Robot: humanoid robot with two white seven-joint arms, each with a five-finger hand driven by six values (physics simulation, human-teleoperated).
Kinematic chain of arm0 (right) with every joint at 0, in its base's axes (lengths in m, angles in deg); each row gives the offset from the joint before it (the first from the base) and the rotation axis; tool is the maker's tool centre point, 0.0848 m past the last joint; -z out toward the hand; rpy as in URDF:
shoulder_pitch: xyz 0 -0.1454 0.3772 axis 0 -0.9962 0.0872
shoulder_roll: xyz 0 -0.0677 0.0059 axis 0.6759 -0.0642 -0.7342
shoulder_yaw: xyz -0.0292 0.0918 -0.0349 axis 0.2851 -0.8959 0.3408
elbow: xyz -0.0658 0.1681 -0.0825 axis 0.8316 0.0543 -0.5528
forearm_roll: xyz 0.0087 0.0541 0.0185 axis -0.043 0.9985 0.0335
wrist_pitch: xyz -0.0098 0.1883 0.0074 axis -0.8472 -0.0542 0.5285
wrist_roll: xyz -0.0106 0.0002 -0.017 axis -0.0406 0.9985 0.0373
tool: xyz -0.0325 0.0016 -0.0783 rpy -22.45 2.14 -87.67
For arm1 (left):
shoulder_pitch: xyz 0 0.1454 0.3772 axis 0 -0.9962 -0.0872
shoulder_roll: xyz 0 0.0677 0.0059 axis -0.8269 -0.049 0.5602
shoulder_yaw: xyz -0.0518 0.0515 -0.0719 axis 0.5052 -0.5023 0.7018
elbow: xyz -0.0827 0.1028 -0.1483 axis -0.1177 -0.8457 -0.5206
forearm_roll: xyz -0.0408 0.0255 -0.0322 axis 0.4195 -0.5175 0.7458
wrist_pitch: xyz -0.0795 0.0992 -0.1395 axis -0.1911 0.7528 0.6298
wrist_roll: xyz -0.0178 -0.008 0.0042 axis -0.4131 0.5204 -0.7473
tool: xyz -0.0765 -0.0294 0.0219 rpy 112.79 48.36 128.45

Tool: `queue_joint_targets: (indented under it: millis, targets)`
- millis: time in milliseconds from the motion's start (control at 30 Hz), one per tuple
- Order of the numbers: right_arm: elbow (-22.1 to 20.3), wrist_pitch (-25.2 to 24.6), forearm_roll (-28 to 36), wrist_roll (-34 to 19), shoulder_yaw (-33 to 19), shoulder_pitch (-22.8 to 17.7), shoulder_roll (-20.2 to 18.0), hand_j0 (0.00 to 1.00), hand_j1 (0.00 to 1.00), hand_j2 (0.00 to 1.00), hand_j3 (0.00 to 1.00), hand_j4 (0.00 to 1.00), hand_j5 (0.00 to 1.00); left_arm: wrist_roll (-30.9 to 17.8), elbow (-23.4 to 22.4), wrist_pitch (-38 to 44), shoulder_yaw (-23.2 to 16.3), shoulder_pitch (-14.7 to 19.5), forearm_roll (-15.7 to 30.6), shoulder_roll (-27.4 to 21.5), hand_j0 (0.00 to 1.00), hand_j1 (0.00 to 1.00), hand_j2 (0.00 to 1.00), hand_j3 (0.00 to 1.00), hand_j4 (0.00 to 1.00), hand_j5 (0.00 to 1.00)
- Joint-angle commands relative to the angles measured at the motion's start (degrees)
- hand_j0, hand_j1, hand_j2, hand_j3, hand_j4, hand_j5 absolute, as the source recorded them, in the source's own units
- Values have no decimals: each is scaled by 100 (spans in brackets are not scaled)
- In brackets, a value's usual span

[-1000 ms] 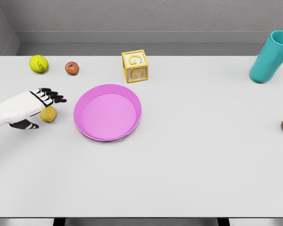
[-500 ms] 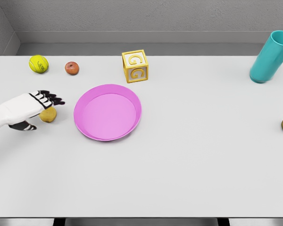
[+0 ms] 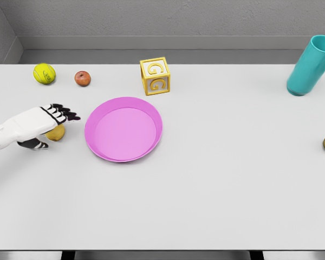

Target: Put the lemon on the plate with left arm

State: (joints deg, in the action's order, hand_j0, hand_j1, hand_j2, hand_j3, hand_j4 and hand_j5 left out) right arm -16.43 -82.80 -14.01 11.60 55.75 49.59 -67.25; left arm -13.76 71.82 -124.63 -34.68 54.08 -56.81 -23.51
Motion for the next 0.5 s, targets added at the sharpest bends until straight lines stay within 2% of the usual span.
queue_joint_targets:
  millis: [0,133,267,300,467]
  targets:
    - [0,0,1,-1,2,0,0,100,100,100,100,100,100,4,-129,4,-3,9,-41,0,95,95,95,95,95,95]
    - [0,0,1,-1,2,0,0,100,100,100,100,100,100,4,-147,4,-3,18,-164,0,86,86,86,86,86,86]
    - [0,0,1,-1,2,0,0,100,100,100,100,100,100,-5,-147,4,-47,53,-208,35,83,83,83,83,83,83]
    - [0,0,1,-1,2,0,0,100,100,100,100,100,100,-5,-147,4,-161,158,-199,35,83,83,83,83,83,83]
    - [0,0,1,-1,2,0,0,100,100,100,100,100,100,-14,-138,4,-232,193,-199,35,76,76,76,76,76,76]
